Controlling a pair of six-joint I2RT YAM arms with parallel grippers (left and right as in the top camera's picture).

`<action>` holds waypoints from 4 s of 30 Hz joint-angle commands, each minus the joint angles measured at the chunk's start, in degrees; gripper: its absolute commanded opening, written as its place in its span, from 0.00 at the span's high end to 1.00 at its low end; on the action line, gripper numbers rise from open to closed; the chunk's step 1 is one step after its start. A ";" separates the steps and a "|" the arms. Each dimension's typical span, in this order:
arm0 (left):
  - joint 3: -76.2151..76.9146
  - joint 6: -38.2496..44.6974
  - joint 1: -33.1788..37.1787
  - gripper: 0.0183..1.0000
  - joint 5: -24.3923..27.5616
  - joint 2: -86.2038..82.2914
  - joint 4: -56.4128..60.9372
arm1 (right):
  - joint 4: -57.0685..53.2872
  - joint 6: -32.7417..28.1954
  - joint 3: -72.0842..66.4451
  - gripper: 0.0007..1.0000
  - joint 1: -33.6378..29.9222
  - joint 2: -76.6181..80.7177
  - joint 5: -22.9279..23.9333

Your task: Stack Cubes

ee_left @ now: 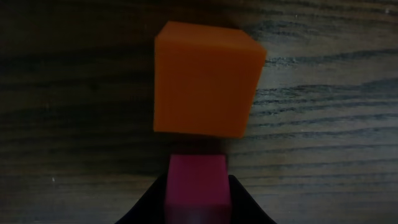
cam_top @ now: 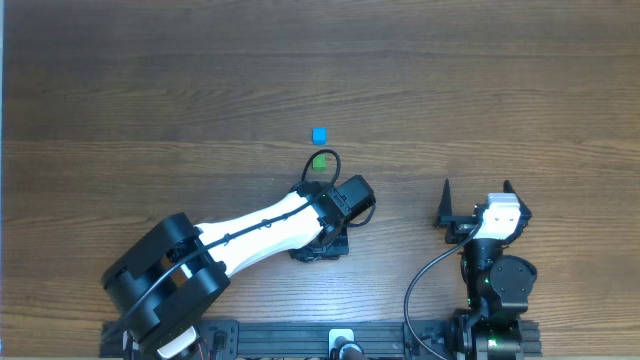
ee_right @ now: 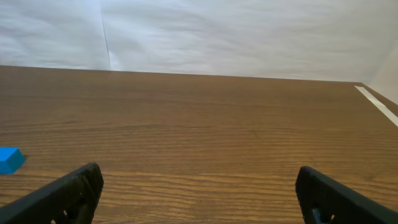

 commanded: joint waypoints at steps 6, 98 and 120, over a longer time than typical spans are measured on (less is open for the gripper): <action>-0.42 0.20 -0.22 0.93 -0.85 0.44 0.02 | -0.15 0.17 -0.26 0.01 -0.31 -0.52 0.35; 21.03 20.41 16.41 0.98 1.16 7.96 -8.63 | -0.15 0.17 -0.26 0.01 -0.31 -0.52 0.35; 22.56 21.68 15.98 0.98 1.81 9.66 -8.94 | -0.15 0.17 -0.26 0.01 -0.31 -0.52 0.35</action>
